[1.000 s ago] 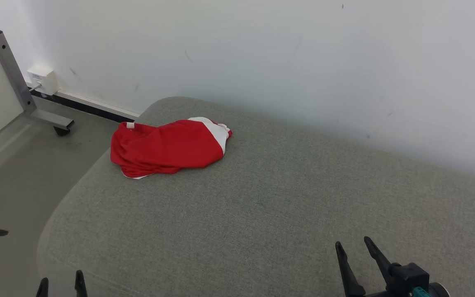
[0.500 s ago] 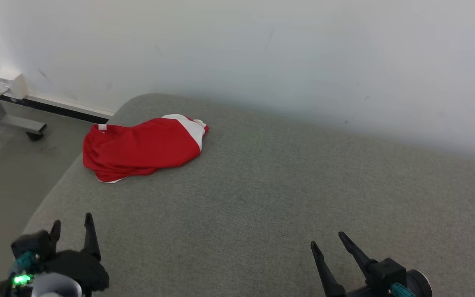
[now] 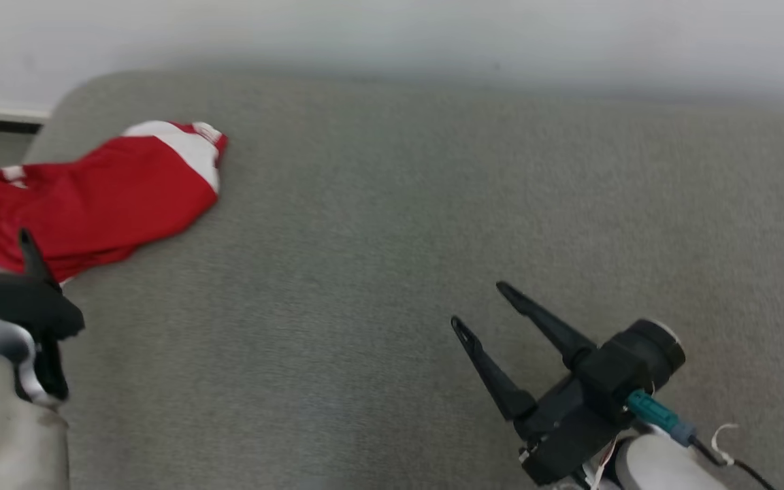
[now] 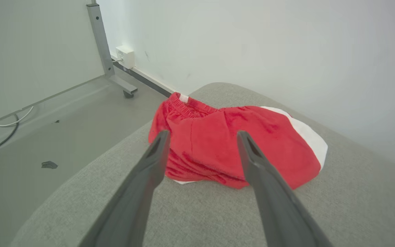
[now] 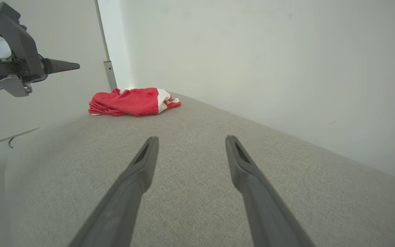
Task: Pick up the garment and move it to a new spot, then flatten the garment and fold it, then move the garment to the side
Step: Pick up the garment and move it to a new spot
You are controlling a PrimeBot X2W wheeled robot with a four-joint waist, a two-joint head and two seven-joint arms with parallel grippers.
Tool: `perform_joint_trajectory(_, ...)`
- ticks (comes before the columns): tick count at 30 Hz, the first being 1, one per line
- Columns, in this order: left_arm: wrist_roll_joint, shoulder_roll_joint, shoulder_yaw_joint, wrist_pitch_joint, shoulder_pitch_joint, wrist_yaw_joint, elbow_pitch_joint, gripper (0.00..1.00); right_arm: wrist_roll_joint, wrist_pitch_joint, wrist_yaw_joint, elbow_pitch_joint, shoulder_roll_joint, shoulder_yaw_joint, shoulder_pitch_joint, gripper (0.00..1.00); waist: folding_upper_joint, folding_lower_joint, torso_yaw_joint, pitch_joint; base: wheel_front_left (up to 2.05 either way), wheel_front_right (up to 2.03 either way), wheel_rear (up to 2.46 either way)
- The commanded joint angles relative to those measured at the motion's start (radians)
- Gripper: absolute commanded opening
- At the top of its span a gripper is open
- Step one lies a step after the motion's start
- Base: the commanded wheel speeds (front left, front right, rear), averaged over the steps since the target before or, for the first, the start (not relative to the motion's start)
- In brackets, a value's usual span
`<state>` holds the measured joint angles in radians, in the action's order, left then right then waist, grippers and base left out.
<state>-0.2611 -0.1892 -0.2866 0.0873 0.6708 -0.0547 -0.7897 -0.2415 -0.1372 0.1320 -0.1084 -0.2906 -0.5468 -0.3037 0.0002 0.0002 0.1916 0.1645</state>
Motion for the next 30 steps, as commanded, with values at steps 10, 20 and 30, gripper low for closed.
perform_joint_trajectory(10,-0.058,-0.043,-0.031,-0.052,0.194,-0.033,-0.06,1.0,-0.014,0.0,-0.003,0.143,-0.067,0.04,-0.057,1.0,-0.0002,-0.0002,-0.204,0.386,0.0,0.0,0.0)
perform_joint_trajectory(20,-0.12,-0.022,-0.055,-0.194,0.249,-0.073,-0.196,0.0,-0.016,0.004,-0.003,0.207,-0.091,0.099,-0.027,1.0,-0.0002,-0.0002,-0.207,0.42,0.0,0.0,0.0)
perform_joint_trajectory(30,-0.085,-0.063,-0.002,-0.252,0.18,-0.024,-0.163,0.0,-0.033,-0.025,-0.003,0.155,-0.05,0.095,-0.02,1.0,-0.0002,-0.0002,-0.201,0.316,0.0,0.0,0.0)
